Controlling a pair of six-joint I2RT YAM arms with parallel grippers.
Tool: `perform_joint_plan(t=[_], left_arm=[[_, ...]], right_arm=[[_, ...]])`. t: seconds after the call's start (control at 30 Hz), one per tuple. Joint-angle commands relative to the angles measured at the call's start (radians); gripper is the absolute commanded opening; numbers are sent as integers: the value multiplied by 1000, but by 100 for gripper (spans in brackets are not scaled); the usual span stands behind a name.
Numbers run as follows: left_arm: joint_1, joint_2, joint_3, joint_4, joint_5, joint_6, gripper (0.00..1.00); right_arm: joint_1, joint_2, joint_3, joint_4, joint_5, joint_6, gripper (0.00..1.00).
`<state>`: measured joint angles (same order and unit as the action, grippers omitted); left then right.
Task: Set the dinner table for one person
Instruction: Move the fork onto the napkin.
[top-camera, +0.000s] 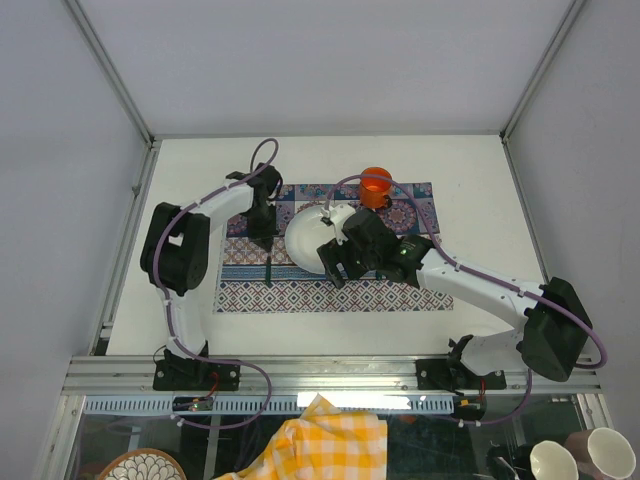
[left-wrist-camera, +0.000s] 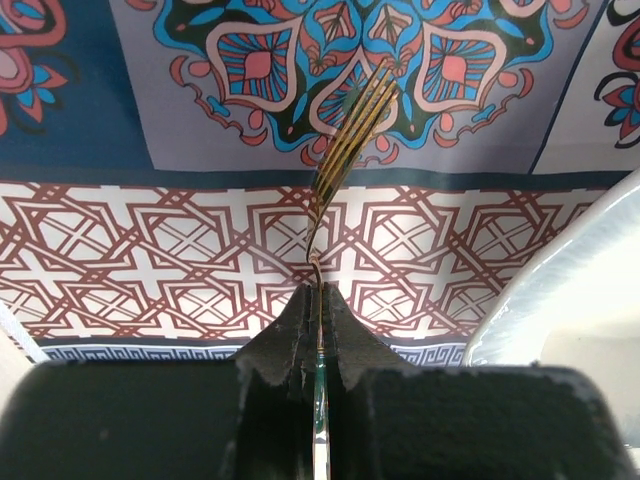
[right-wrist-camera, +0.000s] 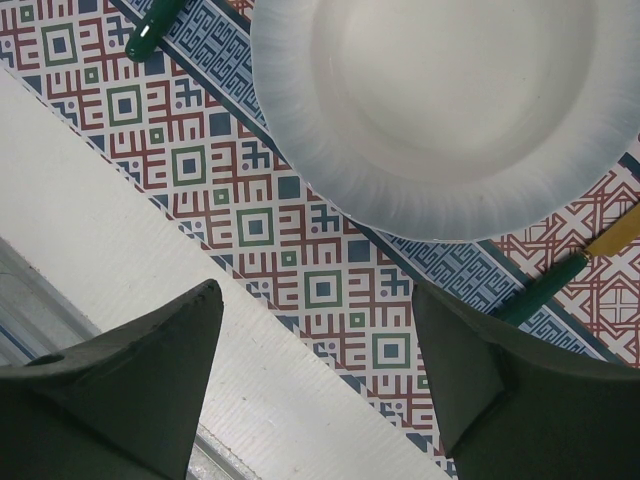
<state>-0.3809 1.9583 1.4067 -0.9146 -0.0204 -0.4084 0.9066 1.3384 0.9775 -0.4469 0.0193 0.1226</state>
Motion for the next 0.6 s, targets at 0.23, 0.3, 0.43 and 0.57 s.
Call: perform_joint_plan(t=[0.23, 0.3, 0.43, 0.57], left_arm=[[-10, 47, 121, -1, -11, 34, 0], [-10, 54, 128, -7, -11, 37, 0], [-11, 58, 130, -7, -12, 43, 0], [-10, 57, 123, -9, -11, 33, 0]], right_arm=[[-5, -2, 32, 28, 10, 3, 79], [-7, -2, 32, 28, 10, 2, 80], [-6, 0, 32, 29, 9, 2, 80], [-6, 2, 32, 30, 10, 2, 80]])
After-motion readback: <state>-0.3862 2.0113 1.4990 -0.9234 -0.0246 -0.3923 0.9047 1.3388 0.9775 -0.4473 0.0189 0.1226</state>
